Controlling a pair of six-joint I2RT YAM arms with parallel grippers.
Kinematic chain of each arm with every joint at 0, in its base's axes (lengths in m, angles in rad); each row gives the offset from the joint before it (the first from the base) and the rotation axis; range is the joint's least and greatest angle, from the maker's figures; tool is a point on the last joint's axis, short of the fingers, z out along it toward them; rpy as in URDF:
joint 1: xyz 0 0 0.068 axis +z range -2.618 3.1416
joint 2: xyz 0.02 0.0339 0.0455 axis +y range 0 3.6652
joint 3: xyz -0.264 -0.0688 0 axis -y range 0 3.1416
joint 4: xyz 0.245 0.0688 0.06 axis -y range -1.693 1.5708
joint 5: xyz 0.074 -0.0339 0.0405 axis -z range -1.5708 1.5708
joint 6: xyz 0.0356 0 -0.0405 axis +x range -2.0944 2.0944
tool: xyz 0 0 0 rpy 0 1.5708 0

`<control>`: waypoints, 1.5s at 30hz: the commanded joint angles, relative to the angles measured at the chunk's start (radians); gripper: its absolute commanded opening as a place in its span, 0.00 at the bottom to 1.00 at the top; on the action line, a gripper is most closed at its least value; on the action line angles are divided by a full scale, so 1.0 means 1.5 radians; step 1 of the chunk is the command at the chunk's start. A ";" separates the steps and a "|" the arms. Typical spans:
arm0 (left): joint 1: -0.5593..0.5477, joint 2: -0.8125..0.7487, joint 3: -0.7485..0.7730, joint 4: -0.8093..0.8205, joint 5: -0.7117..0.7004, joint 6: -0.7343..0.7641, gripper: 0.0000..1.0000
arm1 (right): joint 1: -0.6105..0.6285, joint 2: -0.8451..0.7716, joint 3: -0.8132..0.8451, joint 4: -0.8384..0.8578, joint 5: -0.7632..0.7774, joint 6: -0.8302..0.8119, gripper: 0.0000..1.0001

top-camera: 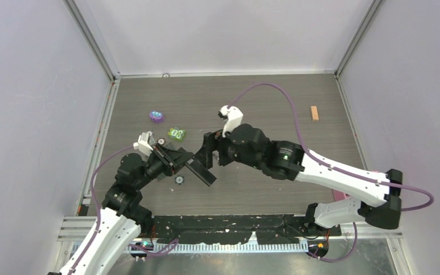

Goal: Load the batteries into the remote control

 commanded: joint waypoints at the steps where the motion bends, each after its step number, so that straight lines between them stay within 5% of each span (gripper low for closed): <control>1: -0.003 -0.024 0.036 0.010 0.005 -0.012 0.00 | 0.000 -0.097 -0.096 0.072 0.038 0.169 0.87; 7: -0.003 -0.041 0.042 0.023 -0.001 -0.071 0.00 | 0.006 -0.203 -0.250 0.196 0.045 0.342 0.87; 15: -0.003 -0.069 0.066 -0.002 -0.038 -0.135 0.00 | 0.035 -0.210 -0.291 0.268 0.053 0.432 0.82; 18: -0.003 -0.076 0.080 -0.025 -0.047 -0.149 0.00 | 0.044 -0.210 -0.305 0.284 0.077 0.475 0.74; 35: -0.003 -0.114 0.113 -0.140 -0.103 -0.180 0.00 | 0.083 -0.139 -0.269 0.346 0.090 0.481 0.66; 45: -0.003 -0.129 0.109 -0.136 -0.094 -0.203 0.00 | 0.086 -0.100 -0.283 0.420 0.080 0.524 0.43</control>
